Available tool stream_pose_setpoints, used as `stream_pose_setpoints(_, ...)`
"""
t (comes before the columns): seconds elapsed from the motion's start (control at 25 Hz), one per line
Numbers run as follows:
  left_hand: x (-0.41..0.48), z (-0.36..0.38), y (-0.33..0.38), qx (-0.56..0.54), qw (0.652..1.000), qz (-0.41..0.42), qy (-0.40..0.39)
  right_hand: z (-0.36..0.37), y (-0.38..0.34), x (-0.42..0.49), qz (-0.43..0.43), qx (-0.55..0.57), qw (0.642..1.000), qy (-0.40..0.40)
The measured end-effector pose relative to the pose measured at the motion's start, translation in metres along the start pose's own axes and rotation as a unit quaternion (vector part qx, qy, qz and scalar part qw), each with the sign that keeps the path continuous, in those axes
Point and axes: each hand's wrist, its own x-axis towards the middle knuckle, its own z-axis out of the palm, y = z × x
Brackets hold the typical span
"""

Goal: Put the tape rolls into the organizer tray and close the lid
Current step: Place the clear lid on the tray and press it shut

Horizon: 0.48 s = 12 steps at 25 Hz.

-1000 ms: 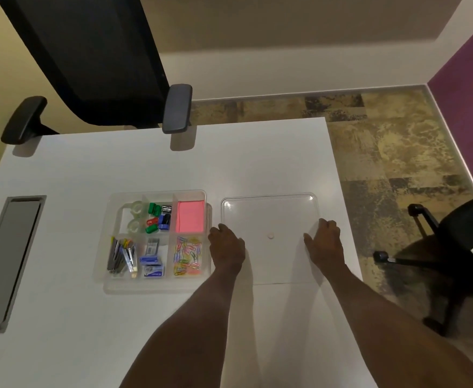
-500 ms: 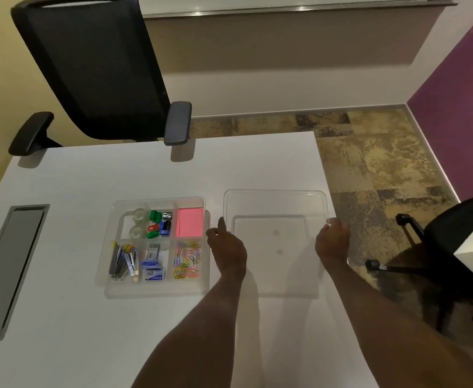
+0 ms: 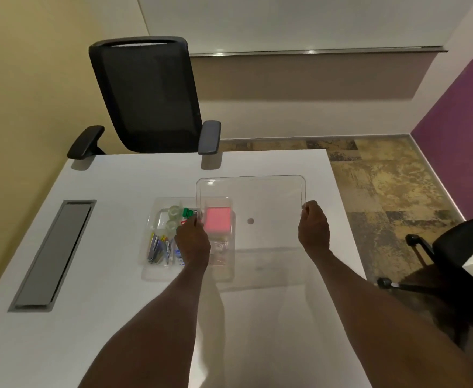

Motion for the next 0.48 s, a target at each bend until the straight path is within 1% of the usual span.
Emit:
stream_pose_setpoints(0.12,0.015,-0.041,-0.014,0.026,0.999,0.018,0.018,0.009,-0.035,-0.014,0.011,0.045,0.999,0.01)
stream_pose_setpoints(0.2,0.025,-0.067,-0.024,0.017,0.998,0.039,0.035,0.011,-0.059,-0.024,0.012,0.074,0.997,0.0)
stream_pose_setpoints(0.28,0.034,-0.092,-0.03,-0.03,0.997,0.061,0.035,0.013,-0.08,-0.032,0.007,0.131,0.991,-0.018)
stream_pose_setpoints(0.32,0.038,-0.104,-0.033,-0.068,0.996,0.058,0.027,0.013,-0.09,-0.036,0.005,0.168,0.985,-0.027)
stream_pose_setpoints(0.48,0.059,-0.138,-0.045,-0.216,0.976,-0.004,-0.021,0.015,-0.117,-0.049,0.02,0.283,0.957,-0.06)
